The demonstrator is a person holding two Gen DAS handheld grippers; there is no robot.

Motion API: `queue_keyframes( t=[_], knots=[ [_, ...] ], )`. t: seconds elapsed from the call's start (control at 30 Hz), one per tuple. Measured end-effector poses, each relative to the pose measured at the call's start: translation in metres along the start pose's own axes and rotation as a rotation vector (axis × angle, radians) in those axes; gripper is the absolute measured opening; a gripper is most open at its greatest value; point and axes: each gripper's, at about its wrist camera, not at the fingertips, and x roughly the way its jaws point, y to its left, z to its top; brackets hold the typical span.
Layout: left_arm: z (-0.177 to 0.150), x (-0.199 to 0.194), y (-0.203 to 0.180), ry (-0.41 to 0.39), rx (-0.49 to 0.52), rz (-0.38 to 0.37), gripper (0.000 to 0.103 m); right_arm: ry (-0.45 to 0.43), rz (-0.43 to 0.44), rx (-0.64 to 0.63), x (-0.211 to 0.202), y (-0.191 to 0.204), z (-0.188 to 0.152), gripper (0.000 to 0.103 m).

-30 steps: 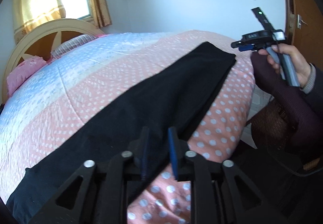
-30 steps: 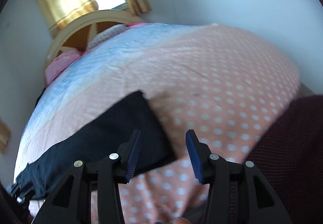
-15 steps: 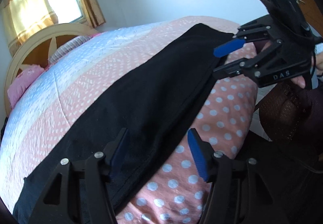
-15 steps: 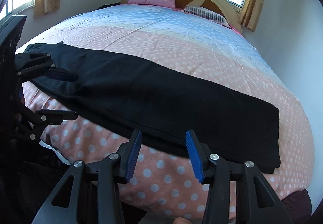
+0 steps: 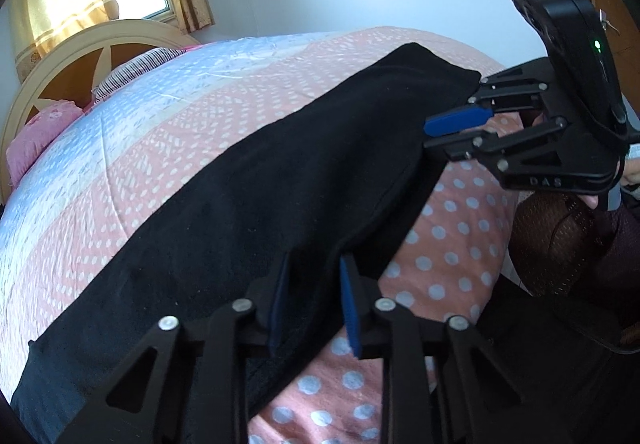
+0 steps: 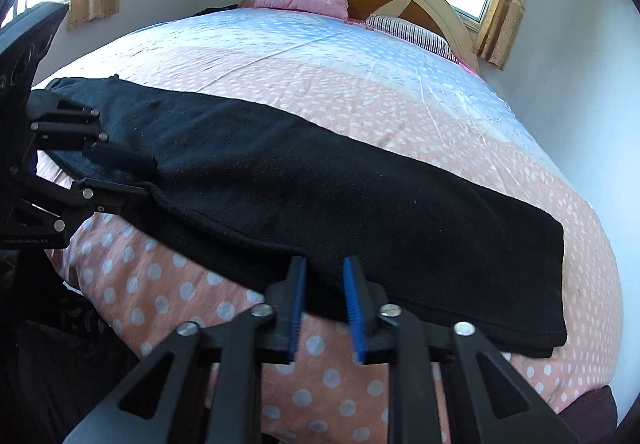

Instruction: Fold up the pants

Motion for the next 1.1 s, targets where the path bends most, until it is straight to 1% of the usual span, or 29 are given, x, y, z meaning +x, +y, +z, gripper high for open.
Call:
queue_keyframes(
  t=[0.03, 0.07, 0.13, 0.2, 0.3, 0.47, 0.6, 0.67, 0.73, 0.77, 0.8, 0.83, 0.87, 0.9, 0.93, 1.0, 1.03, 1.1],
  knots=[
    [0.0, 0.0, 0.0, -0.004, -0.004, -0.003, 0.011, -0.002, 0.002, 0.0, -0.003, 0.003, 0.0, 0.003],
    [0.001, -0.001, 0.001, -0.008, -0.01, -0.011, 0.008, -0.003, 0.008, -0.005, -0.006, 0.003, 0.001, 0.003],
    [0.001, -0.007, 0.001, -0.017, -0.011, -0.02, 0.005, -0.008, 0.014, -0.017, -0.013, 0.004, 0.003, 0.002],
    [0.002, -0.013, -0.001, -0.026, 0.005, -0.032, 0.004, -0.011, 0.022, -0.026, -0.02, 0.003, 0.004, 0.002],
    [-0.001, -0.019, -0.007, -0.034, 0.039, -0.031, 0.004, 0.018, 0.035, -0.035, -0.016, 0.005, -0.001, 0.002],
    [-0.011, -0.008, -0.006, -0.002, 0.02, -0.047, 0.004, 0.069, 0.037, -0.065, -0.006, 0.012, -0.01, 0.002],
    [-0.011, -0.008, -0.007, -0.014, 0.017, -0.05, 0.004, 0.074, 0.05, -0.058, -0.005, 0.011, -0.011, 0.002],
    [-0.01, -0.009, -0.006, -0.018, 0.005, -0.044, 0.009, 0.066, 0.059, -0.059, -0.007, 0.009, -0.011, 0.002],
    [-0.009, -0.012, -0.004, -0.017, -0.001, -0.05, 0.012, 0.098, 0.107, -0.073, -0.007, 0.009, -0.014, 0.002],
    [-0.009, -0.017, -0.004, -0.025, 0.003, -0.051, 0.014, 0.109, 0.112, -0.084, -0.009, 0.007, -0.015, 0.002],
    [-0.01, -0.023, -0.003, -0.04, 0.007, -0.051, 0.023, 0.101, 0.105, -0.083, -0.014, 0.006, -0.015, 0.002],
    [-0.012, -0.032, -0.003, -0.063, 0.01, -0.047, 0.036, 0.091, 0.116, -0.066, -0.017, 0.003, -0.014, 0.002],
    [-0.015, -0.043, 0.0, -0.093, 0.012, -0.038, 0.044, 0.078, 0.142, -0.037, -0.021, 0.0, -0.01, 0.002],
    [-0.016, -0.052, 0.002, -0.125, 0.013, -0.026, 0.057, 0.054, 0.162, -0.013, -0.025, -0.002, -0.006, 0.002],
    [-0.017, -0.061, 0.006, -0.157, 0.013, -0.009, 0.063, 0.035, 0.179, 0.003, -0.028, -0.003, -0.002, 0.002],
    [-0.016, -0.07, 0.016, -0.19, -0.003, 0.031, 0.065, 0.001, 0.209, 0.023, -0.03, 0.002, 0.012, 0.002],
    [-0.014, -0.068, 0.021, -0.19, -0.016, 0.052, 0.065, -0.01, 0.209, 0.022, -0.029, 0.006, 0.018, 0.002],
    [-0.013, -0.058, 0.034, -0.165, -0.058, 0.103, 0.065, -0.034, 0.213, 0.019, -0.023, 0.016, 0.034, 0.002]
  ],
)
